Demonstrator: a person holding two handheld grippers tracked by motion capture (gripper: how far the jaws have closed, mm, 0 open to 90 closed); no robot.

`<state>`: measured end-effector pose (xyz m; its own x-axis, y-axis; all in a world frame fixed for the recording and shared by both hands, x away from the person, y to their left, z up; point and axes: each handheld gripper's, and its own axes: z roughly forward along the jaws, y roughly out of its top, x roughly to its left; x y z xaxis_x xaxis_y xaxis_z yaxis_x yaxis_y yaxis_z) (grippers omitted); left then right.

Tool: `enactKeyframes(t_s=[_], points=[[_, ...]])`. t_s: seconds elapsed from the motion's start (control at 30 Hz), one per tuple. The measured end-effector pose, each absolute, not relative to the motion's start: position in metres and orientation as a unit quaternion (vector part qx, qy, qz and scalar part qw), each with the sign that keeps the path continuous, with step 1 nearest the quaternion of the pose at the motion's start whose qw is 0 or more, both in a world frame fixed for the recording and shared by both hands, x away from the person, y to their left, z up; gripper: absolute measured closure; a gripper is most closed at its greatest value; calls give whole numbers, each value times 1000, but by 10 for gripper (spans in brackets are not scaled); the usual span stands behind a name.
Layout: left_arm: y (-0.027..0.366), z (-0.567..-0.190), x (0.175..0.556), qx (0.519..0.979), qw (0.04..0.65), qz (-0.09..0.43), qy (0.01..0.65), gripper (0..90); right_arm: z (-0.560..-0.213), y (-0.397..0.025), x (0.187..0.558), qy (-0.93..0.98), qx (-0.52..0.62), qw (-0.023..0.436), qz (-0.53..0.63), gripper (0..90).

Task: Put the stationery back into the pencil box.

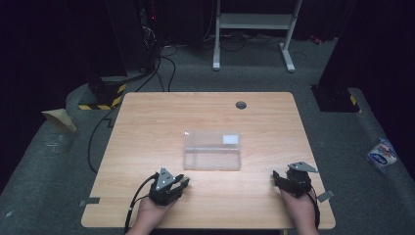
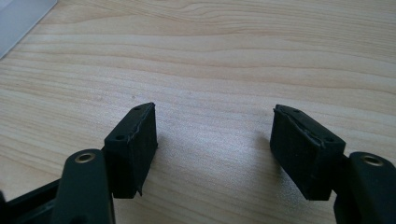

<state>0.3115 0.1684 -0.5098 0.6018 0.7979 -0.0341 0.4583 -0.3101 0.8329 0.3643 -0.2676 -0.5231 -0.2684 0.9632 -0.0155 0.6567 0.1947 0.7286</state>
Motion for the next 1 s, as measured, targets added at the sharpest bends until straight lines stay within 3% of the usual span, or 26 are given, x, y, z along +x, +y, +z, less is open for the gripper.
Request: enactKeyframes(t_s=[0.37, 1.0], points=[[172, -503, 327, 753, 439, 202, 446, 681, -523, -268, 365, 735, 549, 243, 314, 315], [167, -483, 345, 746, 435, 220, 454, 682, -523, -267, 364, 737, 546, 246, 312, 320]])
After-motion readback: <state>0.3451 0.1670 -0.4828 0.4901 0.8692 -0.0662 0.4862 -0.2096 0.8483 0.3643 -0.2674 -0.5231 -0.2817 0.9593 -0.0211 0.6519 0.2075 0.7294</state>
